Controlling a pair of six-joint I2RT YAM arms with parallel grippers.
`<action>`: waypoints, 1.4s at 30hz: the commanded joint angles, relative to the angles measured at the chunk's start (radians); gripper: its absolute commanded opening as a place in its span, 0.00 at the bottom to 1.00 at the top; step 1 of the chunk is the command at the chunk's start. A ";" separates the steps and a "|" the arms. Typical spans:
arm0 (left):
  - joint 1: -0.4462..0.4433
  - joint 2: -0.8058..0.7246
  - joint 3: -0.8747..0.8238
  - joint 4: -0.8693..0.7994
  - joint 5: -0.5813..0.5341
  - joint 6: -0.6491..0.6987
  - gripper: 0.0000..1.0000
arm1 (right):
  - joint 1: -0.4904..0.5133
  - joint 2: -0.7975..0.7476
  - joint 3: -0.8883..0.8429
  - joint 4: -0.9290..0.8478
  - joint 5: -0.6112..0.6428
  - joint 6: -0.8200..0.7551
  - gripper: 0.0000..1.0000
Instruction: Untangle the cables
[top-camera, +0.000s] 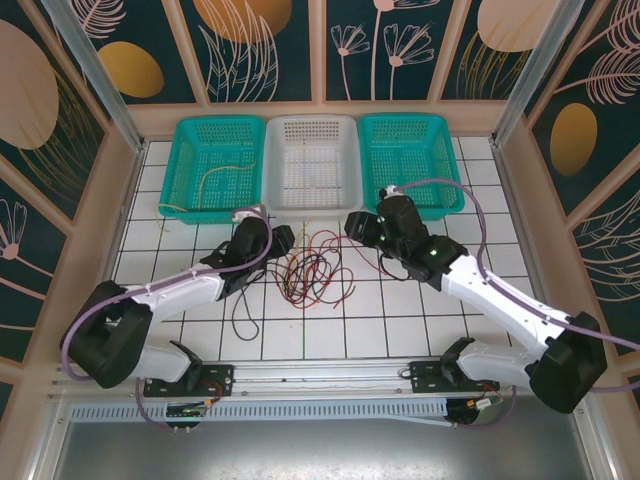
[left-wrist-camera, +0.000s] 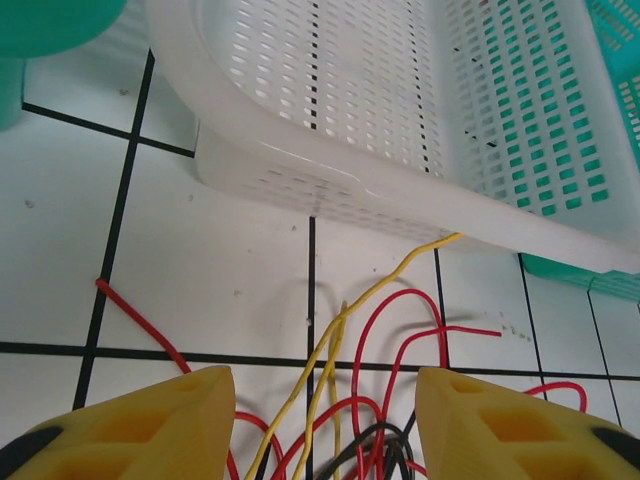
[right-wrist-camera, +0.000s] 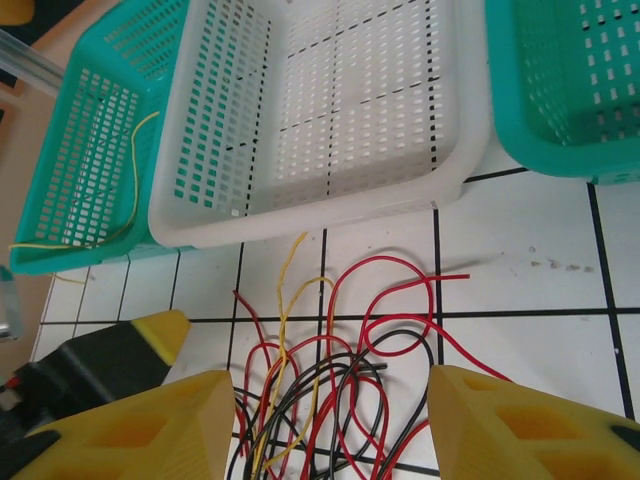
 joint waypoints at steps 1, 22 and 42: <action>-0.018 0.047 -0.011 0.129 0.014 0.015 0.50 | 0.000 -0.035 -0.023 -0.010 0.020 0.030 0.54; -0.091 0.275 0.061 0.053 0.016 -0.041 0.24 | 0.026 -0.065 0.030 -0.053 0.042 0.005 0.52; -0.109 -0.207 -0.058 0.017 0.108 -0.064 0.00 | 0.118 0.061 0.081 0.075 -0.093 -0.040 0.58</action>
